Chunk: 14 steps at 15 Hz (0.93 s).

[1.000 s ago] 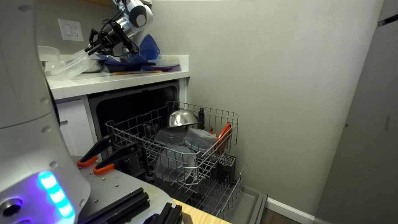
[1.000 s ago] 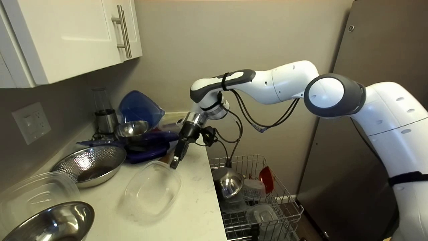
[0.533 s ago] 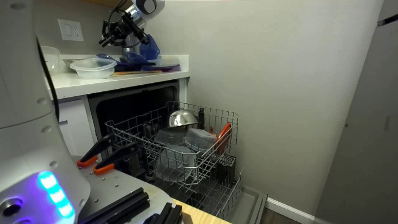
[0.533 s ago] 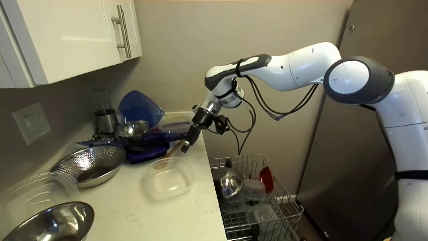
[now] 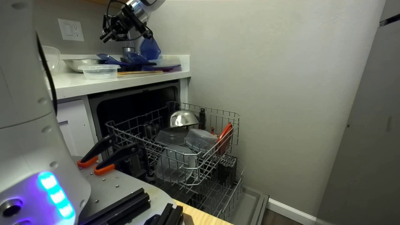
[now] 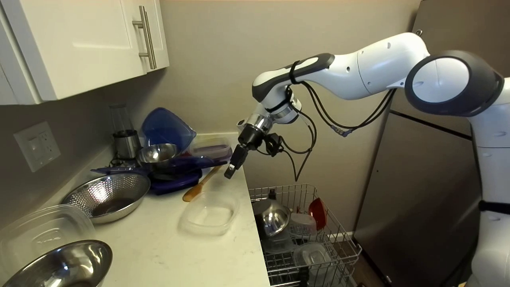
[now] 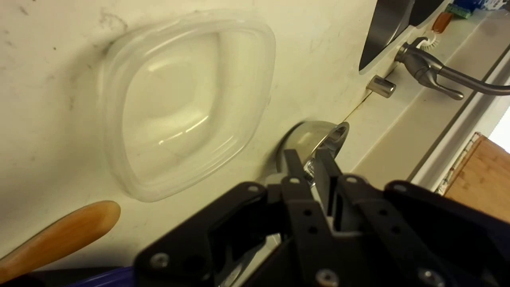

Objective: Pick up the clear bowl from the front of the counter and put it in the dishwasher.

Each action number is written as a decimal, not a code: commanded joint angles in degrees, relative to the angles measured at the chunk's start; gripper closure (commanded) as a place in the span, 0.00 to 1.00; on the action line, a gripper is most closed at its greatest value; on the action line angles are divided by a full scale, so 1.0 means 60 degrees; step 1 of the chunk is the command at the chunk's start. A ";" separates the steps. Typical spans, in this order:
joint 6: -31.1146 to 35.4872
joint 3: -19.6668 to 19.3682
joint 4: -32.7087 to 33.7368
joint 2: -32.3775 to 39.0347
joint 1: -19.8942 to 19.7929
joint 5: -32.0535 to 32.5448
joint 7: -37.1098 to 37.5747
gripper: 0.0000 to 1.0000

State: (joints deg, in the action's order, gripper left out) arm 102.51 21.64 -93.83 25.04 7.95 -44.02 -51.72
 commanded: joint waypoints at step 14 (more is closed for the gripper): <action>0.1392 -0.0726 -0.1659 -0.0709 0.1034 0.3003 0.3036 0.00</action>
State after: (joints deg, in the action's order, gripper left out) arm 107.47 16.82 -101.43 21.93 13.63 -27.62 -36.66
